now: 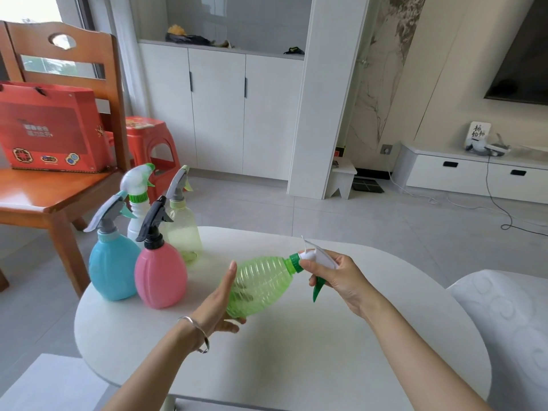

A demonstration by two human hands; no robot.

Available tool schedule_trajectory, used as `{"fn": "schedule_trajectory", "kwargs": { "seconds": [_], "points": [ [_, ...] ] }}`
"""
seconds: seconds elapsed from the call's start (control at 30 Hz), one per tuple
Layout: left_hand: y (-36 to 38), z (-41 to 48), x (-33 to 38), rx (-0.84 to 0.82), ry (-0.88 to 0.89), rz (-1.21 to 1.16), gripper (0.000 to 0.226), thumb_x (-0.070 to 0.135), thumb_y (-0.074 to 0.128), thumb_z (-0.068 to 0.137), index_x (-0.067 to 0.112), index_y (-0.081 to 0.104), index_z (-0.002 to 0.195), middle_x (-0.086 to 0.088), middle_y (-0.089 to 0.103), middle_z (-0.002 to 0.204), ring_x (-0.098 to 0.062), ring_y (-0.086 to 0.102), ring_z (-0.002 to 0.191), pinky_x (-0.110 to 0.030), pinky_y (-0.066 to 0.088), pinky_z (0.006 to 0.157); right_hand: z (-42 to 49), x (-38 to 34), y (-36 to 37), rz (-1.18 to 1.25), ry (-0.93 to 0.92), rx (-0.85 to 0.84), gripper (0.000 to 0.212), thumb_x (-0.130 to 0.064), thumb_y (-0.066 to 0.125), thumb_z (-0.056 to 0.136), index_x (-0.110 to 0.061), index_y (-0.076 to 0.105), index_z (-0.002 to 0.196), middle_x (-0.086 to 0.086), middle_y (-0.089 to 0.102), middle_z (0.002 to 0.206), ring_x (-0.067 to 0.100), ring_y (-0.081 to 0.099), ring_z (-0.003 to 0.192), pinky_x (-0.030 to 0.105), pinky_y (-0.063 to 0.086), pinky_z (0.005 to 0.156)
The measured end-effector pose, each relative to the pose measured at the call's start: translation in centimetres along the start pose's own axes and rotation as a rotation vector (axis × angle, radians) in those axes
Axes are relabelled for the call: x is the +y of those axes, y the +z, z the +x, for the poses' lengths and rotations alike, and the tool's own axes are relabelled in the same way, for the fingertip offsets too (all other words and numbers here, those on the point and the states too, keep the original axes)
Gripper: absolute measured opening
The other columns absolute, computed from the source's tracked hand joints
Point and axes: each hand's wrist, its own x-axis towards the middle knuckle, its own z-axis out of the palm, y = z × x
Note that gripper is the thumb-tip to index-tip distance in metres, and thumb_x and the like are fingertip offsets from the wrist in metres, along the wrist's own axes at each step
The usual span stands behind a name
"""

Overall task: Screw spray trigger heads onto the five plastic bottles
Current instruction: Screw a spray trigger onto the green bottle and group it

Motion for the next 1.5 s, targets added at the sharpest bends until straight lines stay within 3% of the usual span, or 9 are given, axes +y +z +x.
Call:
{"fn": "schedule_trajectory", "kwargs": {
  "seconds": [0.1, 0.17, 0.27, 0.37, 0.57, 0.67, 0.77, 1.13, 1.5],
  "points": [
    [-0.1, -0.2, 0.4, -0.035, 0.219, -0.119, 0.064, 0.038, 0.070, 0.071, 0.031, 0.041, 0.128, -0.010, 0.057, 0.126, -0.021, 0.062, 0.101, -0.030, 0.053, 0.079, 0.1, 0.0, 0.0, 0.086, 0.051, 0.074, 0.043, -0.042, 0.080, 0.054, -0.017, 0.073, 0.089, -0.008, 0.066, 0.068, 0.012, 0.056, 0.052, 0.019, 0.052, 0.065],
    [-0.3, -0.2, 0.6, -0.071, 0.318, -0.185, 0.086, 0.020, 0.087, 0.061, 0.039, 0.037, 0.129, -0.011, 0.053, 0.131, -0.020, 0.060, 0.110, -0.029, 0.050, 0.088, 0.1, -0.1, 0.1, 0.127, 0.072, 0.069, 0.045, -0.041, 0.080, 0.054, -0.016, 0.072, 0.091, -0.010, 0.068, 0.069, 0.011, 0.057, 0.052, 0.018, 0.052, 0.062],
    [0.0, -0.2, 0.8, -0.141, 0.198, -0.273, 0.075, 0.060, 0.067, 0.068, 0.051, 0.028, 0.131, 0.001, 0.050, 0.131, -0.022, 0.065, 0.105, -0.039, 0.055, 0.083, 0.3, -0.2, 0.3, 0.142, 0.076, 0.090, 0.047, -0.041, 0.081, 0.053, -0.016, 0.071, 0.092, -0.011, 0.067, 0.067, 0.011, 0.056, 0.051, 0.020, 0.052, 0.063],
    [0.0, 0.0, 0.5, -0.078, 0.115, -0.166, 0.050, 0.062, 0.039, 0.081, 0.056, 0.029, 0.130, -0.002, 0.048, 0.130, -0.028, 0.072, 0.088, -0.039, 0.059, 0.065, 0.3, -0.2, 0.1, 0.115, 0.082, 0.077, 0.048, -0.042, 0.081, 0.054, -0.016, 0.072, 0.093, -0.010, 0.068, 0.070, 0.011, 0.055, 0.052, 0.025, 0.052, 0.071],
    [-1.1, -0.2, 0.8, -0.090, 0.206, -0.235, 0.096, 0.052, 0.084, 0.052, 0.022, 0.042, 0.133, -0.007, 0.055, 0.133, -0.017, 0.063, 0.110, -0.025, 0.057, 0.082, 0.2, 0.2, -0.2, 0.095, 0.120, 0.058, 0.041, -0.038, 0.080, 0.059, -0.016, 0.072, 0.092, -0.011, 0.067, 0.069, 0.010, 0.056, 0.051, 0.020, 0.052, 0.064],
    [-1.3, -0.5, 1.4, -0.121, 0.119, -0.274, 0.061, 0.061, 0.057, 0.071, 0.046, 0.034, 0.125, -0.001, 0.049, 0.127, -0.027, 0.060, 0.111, -0.039, 0.059, 0.075, 0.1, 0.8, 0.3, 0.066, 0.130, 0.050, 0.029, -0.032, 0.080, 0.067, -0.017, 0.073, 0.090, -0.009, 0.065, 0.068, 0.011, 0.056, 0.052, 0.023, 0.053, 0.067],
    [-1.2, -0.8, 1.9, -0.052, 0.209, -0.288, 0.029, 0.043, 0.059, 0.074, 0.052, 0.043, 0.097, 0.010, 0.048, 0.115, -0.021, 0.056, 0.113, -0.032, 0.059, 0.067, 0.2, 0.9, 0.4, 0.144, 0.132, 0.093, 0.028, -0.029, 0.079, 0.067, -0.016, 0.072, 0.091, -0.011, 0.066, 0.065, 0.011, 0.057, 0.052, 0.021, 0.053, 0.064],
    [-0.8, -0.4, 1.2, -0.153, 0.213, -0.471, 0.059, 0.025, 0.076, 0.069, 0.027, 0.051, 0.123, -0.002, 0.064, 0.124, -0.027, 0.066, 0.107, -0.035, 0.058, 0.077, 0.8, 0.2, 2.6, 0.767, 0.115, 0.084, 0.029, -0.018, 0.075, 0.065, -0.013, 0.068, 0.093, 0.001, 0.074, 0.089, 0.010, 0.069, 0.081, 0.023, 0.057, 0.080],
    [-0.2, -0.8, 1.2, -0.236, -0.222, -0.421, 0.083, 0.074, 0.050, 0.061, 0.003, 0.062, 0.103, -0.018, 0.066, 0.083, -0.027, 0.059, 0.046, -0.027, 0.053, 0.041, 0.1, -1.5, 2.8, 0.279, -0.211, -0.099, 0.036, -0.019, 0.076, 0.063, -0.020, 0.070, 0.099, -0.006, 0.074, 0.103, 0.008, 0.066, 0.103, 0.018, 0.051, 0.085]
  ]
}}
